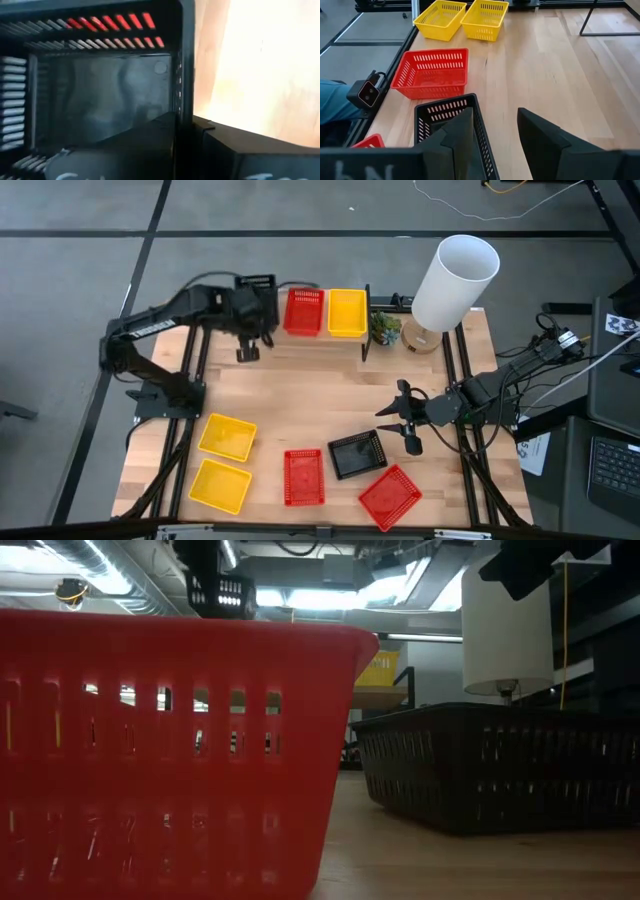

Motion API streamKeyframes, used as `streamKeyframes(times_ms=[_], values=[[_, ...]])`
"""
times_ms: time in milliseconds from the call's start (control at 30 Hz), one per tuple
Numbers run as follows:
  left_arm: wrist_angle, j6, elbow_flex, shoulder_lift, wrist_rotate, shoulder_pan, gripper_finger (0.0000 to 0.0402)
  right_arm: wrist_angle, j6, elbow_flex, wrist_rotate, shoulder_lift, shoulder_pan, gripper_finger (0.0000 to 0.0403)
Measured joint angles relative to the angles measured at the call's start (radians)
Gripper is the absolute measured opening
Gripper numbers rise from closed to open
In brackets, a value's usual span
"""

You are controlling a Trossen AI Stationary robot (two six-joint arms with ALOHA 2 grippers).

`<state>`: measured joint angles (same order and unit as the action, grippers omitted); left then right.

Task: Stack baskets on shelf by color
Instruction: Stack the top black bin on the other black bin on the shelf

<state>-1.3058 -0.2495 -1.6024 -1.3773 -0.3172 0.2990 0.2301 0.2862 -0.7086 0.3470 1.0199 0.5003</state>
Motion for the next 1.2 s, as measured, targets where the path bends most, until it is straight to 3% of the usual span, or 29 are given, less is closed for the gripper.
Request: streamKeyframes(times_ms=[133,467,967,1200], values=[[0.107,-0.116,0.067,0.007,0.132,0.121,0.0000,-0.003,0.003,0.000,0.000,0.000,0.000,0.0154],[0.159,-0.202,0.157,0.007,0.226,0.251,0.0000,-0.002,0.050,0.000,0.001,0.000,0.000,0.0154],[0.164,-0.216,0.212,0.005,0.234,0.299,0.0001,-0.002,0.052,0.000,0.001,0.000,0.000,0.0154],[0.202,-0.236,0.213,0.005,0.235,0.299,0.0033,-0.002,0.079,0.000,0.000,0.000,0.000,0.0154]])
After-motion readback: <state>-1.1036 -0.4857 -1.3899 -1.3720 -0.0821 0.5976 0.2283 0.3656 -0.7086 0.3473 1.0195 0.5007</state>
